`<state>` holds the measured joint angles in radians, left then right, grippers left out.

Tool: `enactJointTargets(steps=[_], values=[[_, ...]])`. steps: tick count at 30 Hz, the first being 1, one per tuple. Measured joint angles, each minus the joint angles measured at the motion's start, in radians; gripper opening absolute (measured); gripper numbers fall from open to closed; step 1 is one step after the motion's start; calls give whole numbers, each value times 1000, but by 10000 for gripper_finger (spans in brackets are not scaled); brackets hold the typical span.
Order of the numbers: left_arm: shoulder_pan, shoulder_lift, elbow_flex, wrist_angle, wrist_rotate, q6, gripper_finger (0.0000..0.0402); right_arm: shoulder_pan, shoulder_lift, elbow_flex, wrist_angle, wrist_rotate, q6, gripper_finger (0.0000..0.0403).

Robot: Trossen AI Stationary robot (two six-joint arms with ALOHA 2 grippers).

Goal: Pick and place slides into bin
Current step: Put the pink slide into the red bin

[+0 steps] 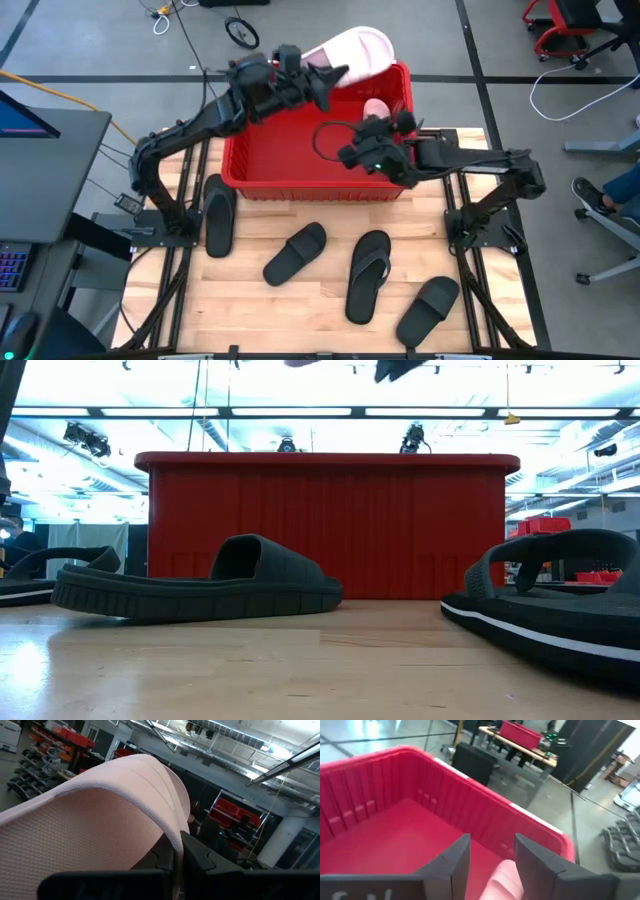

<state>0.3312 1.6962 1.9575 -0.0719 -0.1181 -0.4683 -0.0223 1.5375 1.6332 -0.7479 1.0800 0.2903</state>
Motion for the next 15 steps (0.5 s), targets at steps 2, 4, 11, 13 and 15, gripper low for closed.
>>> enactJointTargets(steps=[2, 4, 11, 13, 15], values=[[37, 0, 0, 0, 31, 0, 16, -29, 0, -74, 190, -37, -94, 155], [68, 0, 0, -2, 56, 0, 10, -59, 0, -144, 402, -115, -191, 155], [165, 0, 0, -59, 152, 4, 23, -131, 0, -307, 755, -335, -241, 155], [188, 0, 0, -61, 170, -11, 19, -156, 0, -338, 836, -351, -234, 155], [201, 2, 0, -60, 179, -26, 10, -188, 0, -371, 965, -407, -260, 155]])
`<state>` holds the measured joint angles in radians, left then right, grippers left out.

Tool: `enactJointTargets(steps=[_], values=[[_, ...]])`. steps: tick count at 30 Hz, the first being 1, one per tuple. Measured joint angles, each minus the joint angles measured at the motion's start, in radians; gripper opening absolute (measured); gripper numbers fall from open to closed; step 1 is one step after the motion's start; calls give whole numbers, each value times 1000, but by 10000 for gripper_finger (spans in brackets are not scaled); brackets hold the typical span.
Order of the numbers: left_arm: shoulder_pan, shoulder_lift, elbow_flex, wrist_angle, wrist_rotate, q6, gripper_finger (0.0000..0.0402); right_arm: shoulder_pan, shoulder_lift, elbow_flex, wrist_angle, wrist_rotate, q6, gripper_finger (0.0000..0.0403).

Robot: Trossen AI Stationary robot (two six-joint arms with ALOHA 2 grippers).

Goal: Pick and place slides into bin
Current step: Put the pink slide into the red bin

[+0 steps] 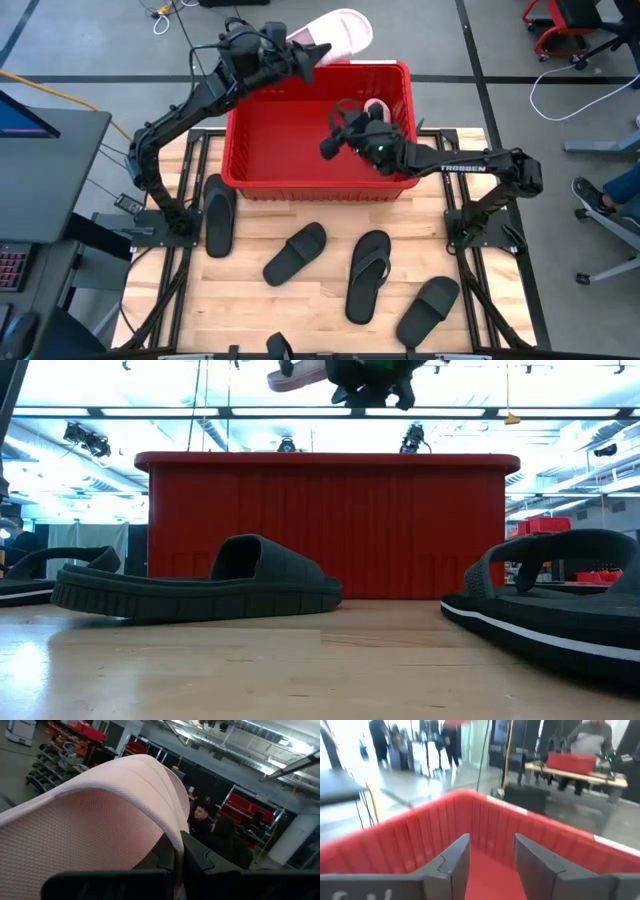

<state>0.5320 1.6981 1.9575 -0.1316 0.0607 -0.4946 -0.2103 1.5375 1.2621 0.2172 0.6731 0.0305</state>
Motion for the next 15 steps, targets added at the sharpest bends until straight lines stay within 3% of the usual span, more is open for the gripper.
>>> enactJointTargets(steps=[6, 10, 15], values=[[15, 5, 0, 63, 9, -72, 25, -100, -2, -59, 414, -255, -40, 155], [15, 5, 0, 184, 34, -120, 19, -185, 0, -62, 492, -375, 70, 155], [14, 4, 1, 239, 42, -141, 13, -243, -1, -43, 613, -564, 80, 155]])
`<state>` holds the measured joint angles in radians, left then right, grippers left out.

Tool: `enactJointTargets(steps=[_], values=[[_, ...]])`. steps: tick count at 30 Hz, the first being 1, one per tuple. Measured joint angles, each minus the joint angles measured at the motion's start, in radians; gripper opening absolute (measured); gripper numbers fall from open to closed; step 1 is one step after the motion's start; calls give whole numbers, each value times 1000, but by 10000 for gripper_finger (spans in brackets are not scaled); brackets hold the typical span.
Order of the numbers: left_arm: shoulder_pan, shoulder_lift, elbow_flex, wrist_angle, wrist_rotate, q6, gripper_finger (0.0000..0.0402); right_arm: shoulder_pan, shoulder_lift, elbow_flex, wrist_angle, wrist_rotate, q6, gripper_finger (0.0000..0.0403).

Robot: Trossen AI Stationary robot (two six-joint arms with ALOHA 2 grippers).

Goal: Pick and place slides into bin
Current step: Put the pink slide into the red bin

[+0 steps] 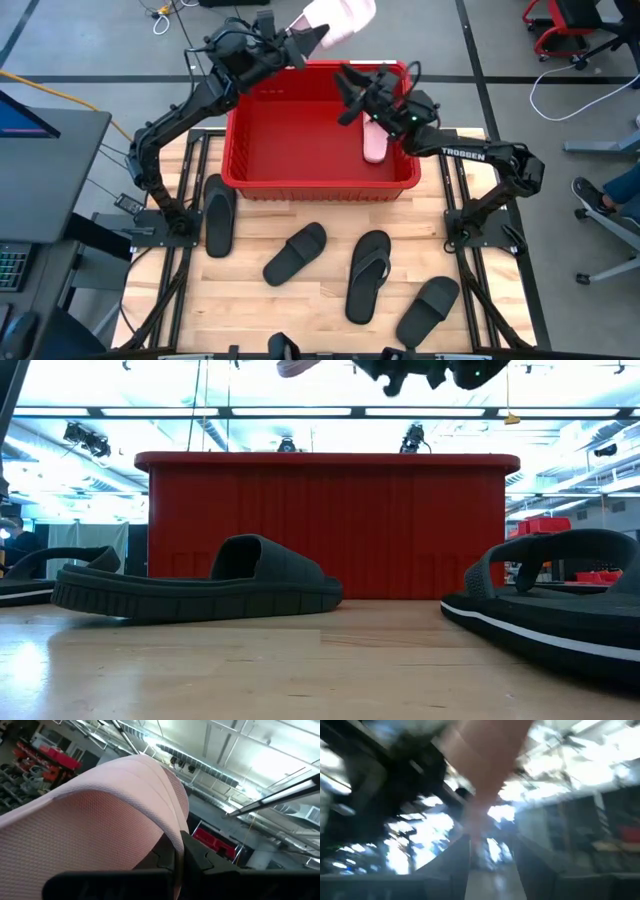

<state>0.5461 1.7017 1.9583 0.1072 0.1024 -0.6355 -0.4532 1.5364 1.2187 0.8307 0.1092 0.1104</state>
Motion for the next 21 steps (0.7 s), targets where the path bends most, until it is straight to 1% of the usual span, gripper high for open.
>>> enactJointTargets(steps=[3, 6, 8, 11, 16, 19, 21], values=[[0, 1, 0, -4, 0, -1, 28, -14, 0, 0, 64, -87, 42, 155], [0, 1, 0, 2, -1, -1, 23, -30, 0, 8, 56, -154, 99, 155], [-6, 5, 0, 2, -1, -1, 12, -33, 0, 18, 47, -160, 114, 155], [-20, 21, 0, 24, -1, -10, 11, -32, 0, 42, 33, -163, 106, 155], [-57, 74, 0, 119, -1, -38, 27, -36, 0, 113, -129, -163, 98, 155], [-70, 90, 0, 124, 2, -33, 14, -32, -1, 129, -203, -160, 55, 155], [-67, 90, -1, 127, 5, -31, 11, -28, -4, 129, -218, -160, 47, 155]])
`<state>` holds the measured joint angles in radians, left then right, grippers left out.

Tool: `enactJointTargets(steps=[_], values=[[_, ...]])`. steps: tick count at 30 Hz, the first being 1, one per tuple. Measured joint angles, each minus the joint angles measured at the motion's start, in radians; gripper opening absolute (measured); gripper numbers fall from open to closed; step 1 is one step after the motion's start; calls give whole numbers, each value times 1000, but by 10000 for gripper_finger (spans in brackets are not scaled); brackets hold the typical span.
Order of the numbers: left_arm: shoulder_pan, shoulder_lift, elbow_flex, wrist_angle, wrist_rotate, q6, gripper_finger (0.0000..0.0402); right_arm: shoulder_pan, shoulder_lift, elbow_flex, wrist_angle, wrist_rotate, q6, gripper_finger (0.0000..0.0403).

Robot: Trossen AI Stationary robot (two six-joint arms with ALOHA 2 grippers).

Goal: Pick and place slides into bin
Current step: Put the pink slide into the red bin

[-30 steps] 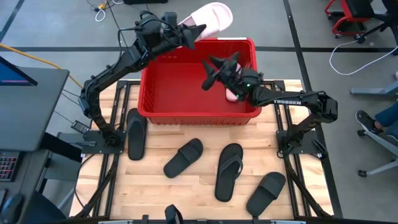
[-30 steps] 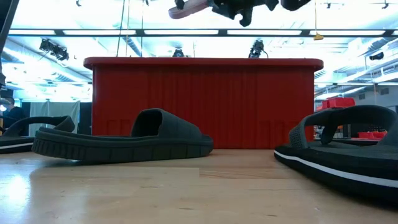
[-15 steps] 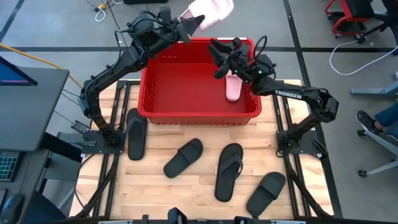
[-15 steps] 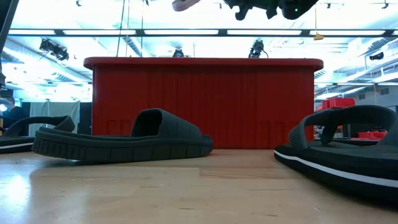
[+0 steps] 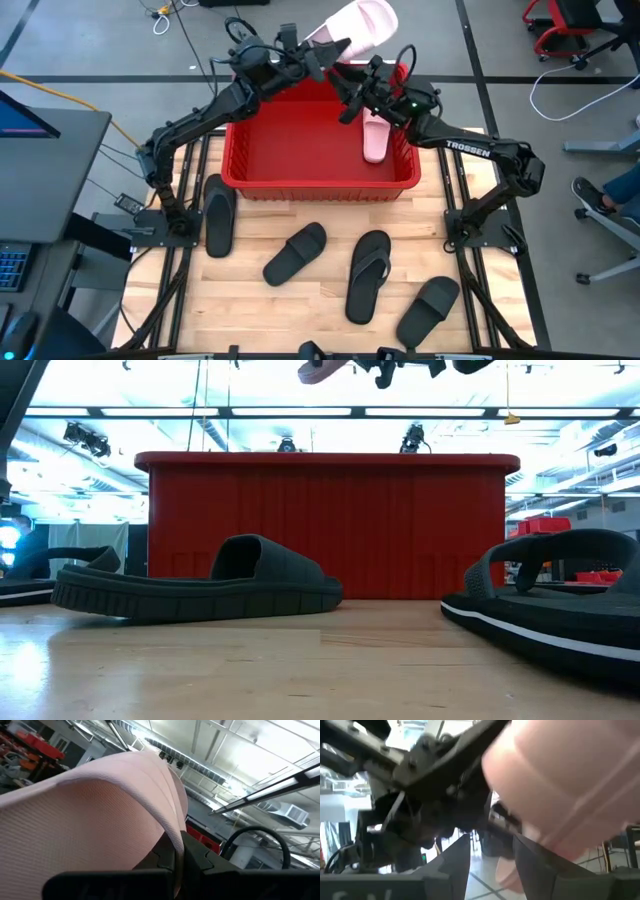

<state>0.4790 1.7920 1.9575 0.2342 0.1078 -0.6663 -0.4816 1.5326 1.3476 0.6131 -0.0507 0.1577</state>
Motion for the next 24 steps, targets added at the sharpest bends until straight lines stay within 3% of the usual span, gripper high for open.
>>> enactJointTargets(steps=[4, 11, 18, 24], values=[[13, -10, 0, 10, 5, -3, 23, 1, -3, 0, -52, 3, -1, 155], [19, -27, 0, 13, 1, 27, 11, -10, -3, 0, -107, 155, -70, 156], [13, -26, 0, 6, 4, 33, 27, -61, -3, 0, -72, 67, 4, 192], [10, -26, 0, 2, 2, 75, 11, -56, -3, 0, -74, -46, 4, 248]])
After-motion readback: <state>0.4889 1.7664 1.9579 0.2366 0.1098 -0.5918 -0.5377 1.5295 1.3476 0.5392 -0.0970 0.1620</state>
